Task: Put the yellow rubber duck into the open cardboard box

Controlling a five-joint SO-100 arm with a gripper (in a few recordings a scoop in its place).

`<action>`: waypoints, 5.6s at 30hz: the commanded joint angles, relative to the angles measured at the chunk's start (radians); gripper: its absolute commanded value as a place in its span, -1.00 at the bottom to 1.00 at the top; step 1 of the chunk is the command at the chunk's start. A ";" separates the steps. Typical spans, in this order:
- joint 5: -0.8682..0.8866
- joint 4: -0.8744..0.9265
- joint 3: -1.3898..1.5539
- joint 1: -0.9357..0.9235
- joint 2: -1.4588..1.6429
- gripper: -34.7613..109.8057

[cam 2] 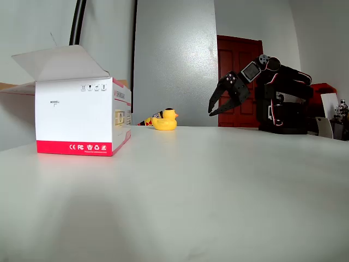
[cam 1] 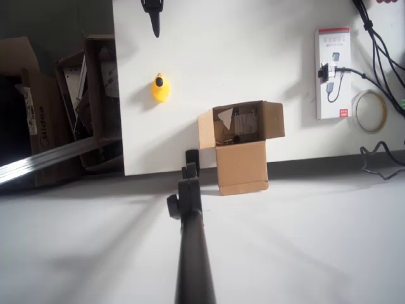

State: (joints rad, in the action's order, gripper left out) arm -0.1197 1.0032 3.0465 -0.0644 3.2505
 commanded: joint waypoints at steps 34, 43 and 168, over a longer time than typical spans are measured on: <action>-0.153 -0.242 -0.741 0.115 -1.049 -0.25; -0.129 -0.353 -0.788 0.078 -1.281 -0.20; 0.037 -0.040 -1.965 0.526 -1.940 -0.22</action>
State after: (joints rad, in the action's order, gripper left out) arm -0.0920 0.9618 1.1382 0.4663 1.3023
